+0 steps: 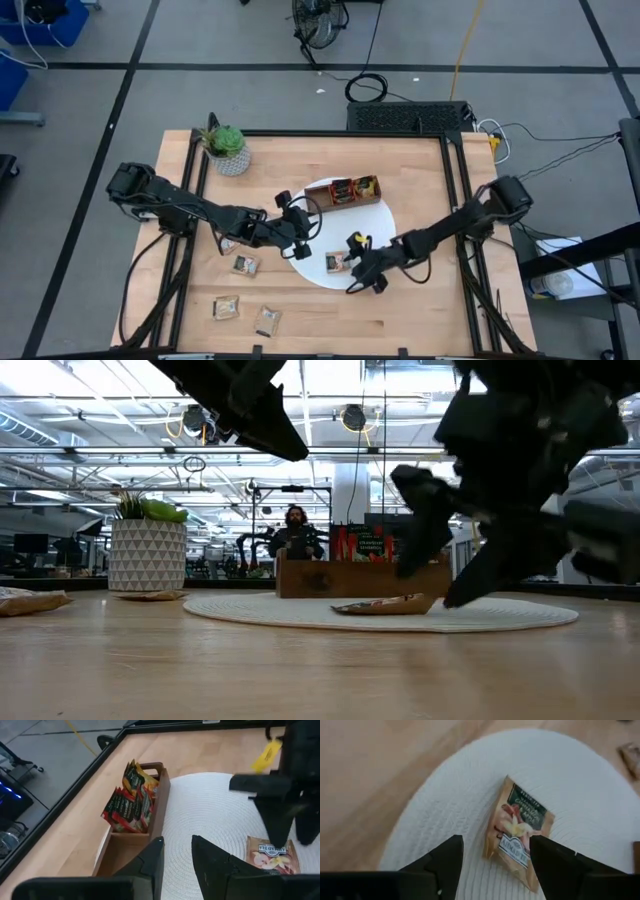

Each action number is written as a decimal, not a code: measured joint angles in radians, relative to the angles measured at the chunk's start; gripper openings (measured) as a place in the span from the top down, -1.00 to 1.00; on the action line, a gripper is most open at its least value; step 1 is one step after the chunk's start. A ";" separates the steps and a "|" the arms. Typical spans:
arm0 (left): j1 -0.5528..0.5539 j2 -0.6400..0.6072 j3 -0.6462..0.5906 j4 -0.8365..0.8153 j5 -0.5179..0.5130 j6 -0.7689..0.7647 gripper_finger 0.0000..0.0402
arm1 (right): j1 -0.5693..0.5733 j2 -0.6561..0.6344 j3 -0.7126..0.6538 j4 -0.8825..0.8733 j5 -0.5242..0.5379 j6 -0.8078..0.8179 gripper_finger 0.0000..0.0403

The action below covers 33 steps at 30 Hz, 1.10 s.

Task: Pick & Place Tea
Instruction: Put the brown tea bag into the left section of the wooden organizer

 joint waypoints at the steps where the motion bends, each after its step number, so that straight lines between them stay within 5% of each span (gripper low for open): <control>1: 0.000 0.000 0.000 0.000 0.000 0.000 0.48 | -0.003 0.014 0.000 0.007 0.001 -0.004 -0.03; 11: 0.000 0.000 0.000 0.000 0.000 -0.005 0.48 | -0.011 0.048 0.002 0.017 0.071 -0.018 0.12; 21: 0.000 0.000 0.000 0.000 0.000 -0.013 0.48 | -0.006 0.049 0.002 0.005 0.020 0.008 0.93; 26: 0.000 0.000 0.000 0.000 0.000 -0.019 0.48 | -0.003 0.049 0.001 0.016 0.026 0.002 0.98; 33: 0.000 0.000 0.000 0.004 -0.001 -0.040 0.48 | 0.060 -0.018 0.021 0.031 0.289 -0.118 1.00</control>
